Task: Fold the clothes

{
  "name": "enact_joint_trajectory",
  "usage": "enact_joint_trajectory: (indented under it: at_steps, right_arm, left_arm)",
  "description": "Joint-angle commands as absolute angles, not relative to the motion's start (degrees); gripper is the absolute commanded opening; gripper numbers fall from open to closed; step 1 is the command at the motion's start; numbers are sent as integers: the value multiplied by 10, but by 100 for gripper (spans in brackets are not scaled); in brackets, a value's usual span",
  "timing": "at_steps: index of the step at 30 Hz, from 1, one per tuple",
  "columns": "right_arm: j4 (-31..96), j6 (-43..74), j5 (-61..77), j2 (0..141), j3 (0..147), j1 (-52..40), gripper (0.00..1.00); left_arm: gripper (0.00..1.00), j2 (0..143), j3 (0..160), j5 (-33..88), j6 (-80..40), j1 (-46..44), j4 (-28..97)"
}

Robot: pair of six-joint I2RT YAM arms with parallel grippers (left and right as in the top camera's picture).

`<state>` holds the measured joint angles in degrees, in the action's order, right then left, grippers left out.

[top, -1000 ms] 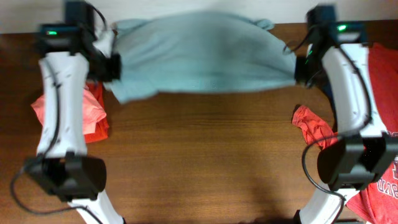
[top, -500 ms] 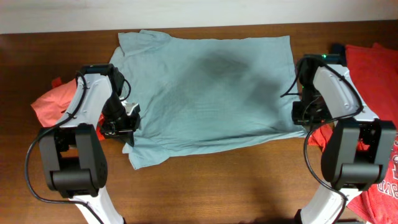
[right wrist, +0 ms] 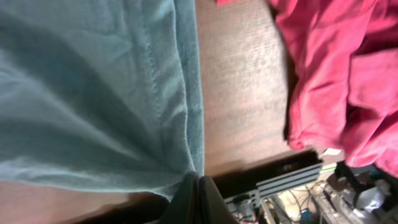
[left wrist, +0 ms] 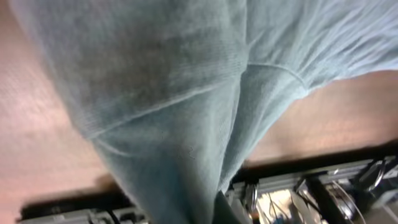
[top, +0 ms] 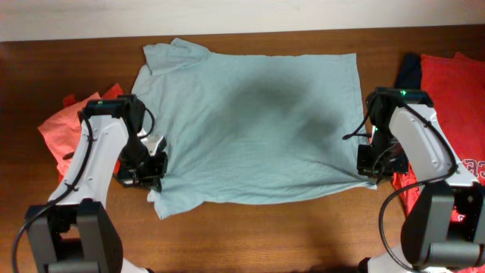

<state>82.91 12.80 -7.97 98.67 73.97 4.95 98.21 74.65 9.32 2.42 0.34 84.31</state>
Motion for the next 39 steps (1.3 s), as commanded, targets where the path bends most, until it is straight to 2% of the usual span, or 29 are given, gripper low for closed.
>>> enact_joint_trajectory:
  at_steps: [1, 4, 9, 16, 21, 34, 39]
  right_arm:
    - [833, 150, -71, 931, 717, 53, 4]
    - [836, 154, -73, 902, 714, 53, 4]
    - [786, 153, -82, 893, 714, 53, 4]
    - [623, 135, -84, 914, 714, 53, 4]
    - [552, 124, -84, 934, 714, 53, 4]
    - [453, 123, -96, 1023, 714, 53, 4]
    - [411, 123, -99, 1024, 714, 54, 5]
  left_arm:
    - [0, 950, 712, 103, 2, 4, 856]
    - [0, 944, 702, 100, -3, 4, 854]
    - [0, 944, 702, 46, -55, 7, 768]
    - [2, 944, 702, 17, -99, 31, 612]
    - [9, 944, 702, 42, -98, 34, 579]
    - [9, 947, 702, 53, -98, 34, 485]
    - [13, 948, 702, 51, -98, 34, 441]
